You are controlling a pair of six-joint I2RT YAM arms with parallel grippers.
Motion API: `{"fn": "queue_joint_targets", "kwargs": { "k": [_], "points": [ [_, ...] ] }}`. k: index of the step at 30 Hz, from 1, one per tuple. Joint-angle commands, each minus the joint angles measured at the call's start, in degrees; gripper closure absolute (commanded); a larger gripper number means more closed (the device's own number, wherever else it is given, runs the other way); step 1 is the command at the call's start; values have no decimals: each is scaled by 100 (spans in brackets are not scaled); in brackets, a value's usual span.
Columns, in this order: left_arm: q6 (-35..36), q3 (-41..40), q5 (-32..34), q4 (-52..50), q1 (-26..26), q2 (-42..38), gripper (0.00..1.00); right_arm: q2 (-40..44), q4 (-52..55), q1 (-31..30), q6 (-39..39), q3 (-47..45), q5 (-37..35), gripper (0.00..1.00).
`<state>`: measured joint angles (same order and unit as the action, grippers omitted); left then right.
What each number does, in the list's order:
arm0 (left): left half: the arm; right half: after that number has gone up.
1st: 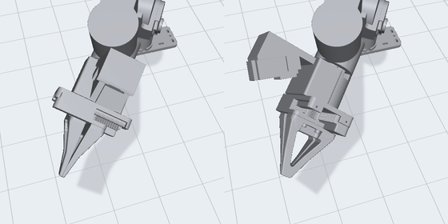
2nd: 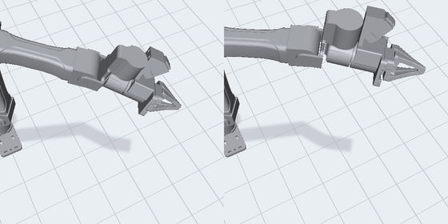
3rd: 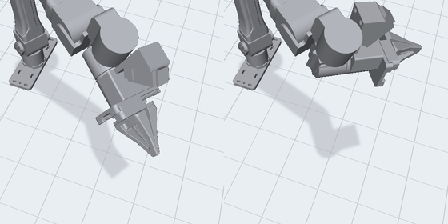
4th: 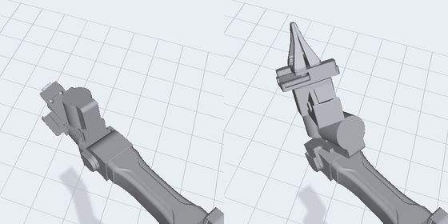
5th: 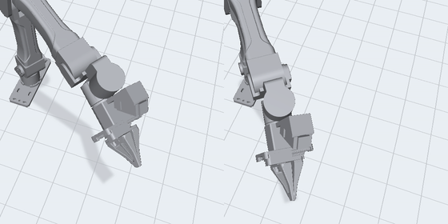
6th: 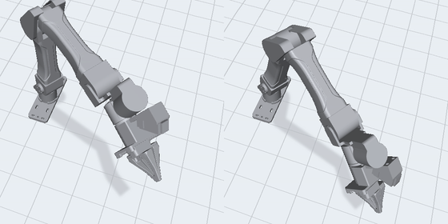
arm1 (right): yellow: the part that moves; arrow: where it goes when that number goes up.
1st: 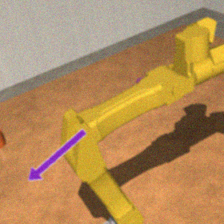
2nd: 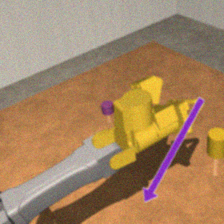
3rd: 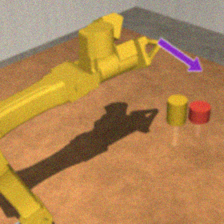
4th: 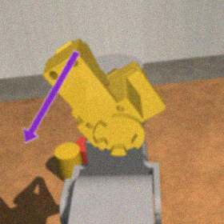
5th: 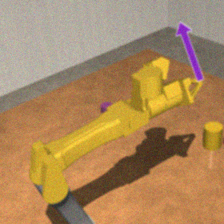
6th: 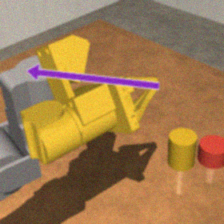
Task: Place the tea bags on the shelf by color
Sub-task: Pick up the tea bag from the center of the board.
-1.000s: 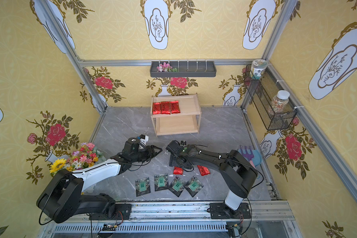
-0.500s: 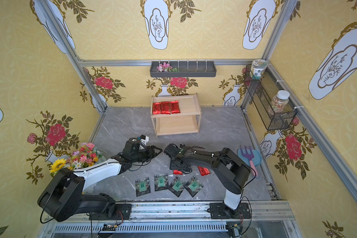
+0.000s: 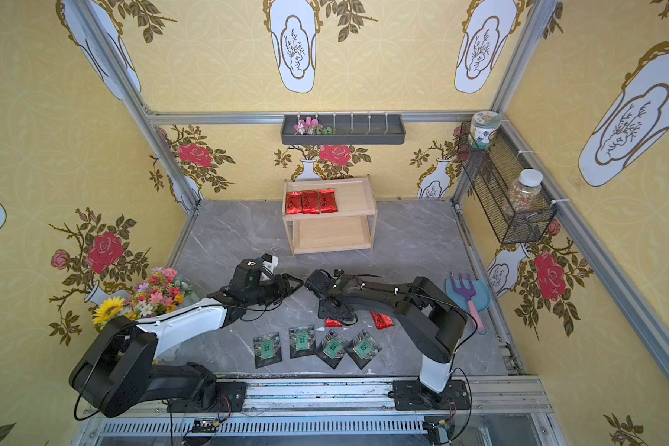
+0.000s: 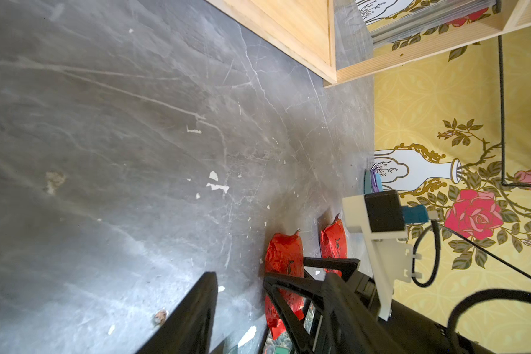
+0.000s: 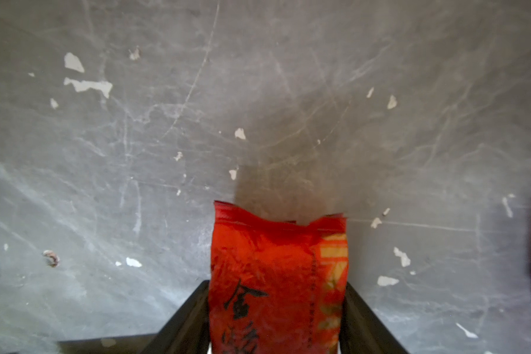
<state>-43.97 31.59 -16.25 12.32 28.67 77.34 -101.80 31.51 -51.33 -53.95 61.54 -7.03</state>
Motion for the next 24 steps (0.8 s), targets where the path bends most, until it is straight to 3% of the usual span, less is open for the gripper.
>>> {"fn": "queue_joint_targets", "kwargs": {
  "k": [1, 24],
  "points": [
    [57, -40, 17, 3, -1, -31, 39, 23, 88, 0, 51, 41, -167, 37],
    [105, 178, 96, -325, -133, -278, 40, 419, 251, 227, 386, 80, -328, 39]
  ]
}}
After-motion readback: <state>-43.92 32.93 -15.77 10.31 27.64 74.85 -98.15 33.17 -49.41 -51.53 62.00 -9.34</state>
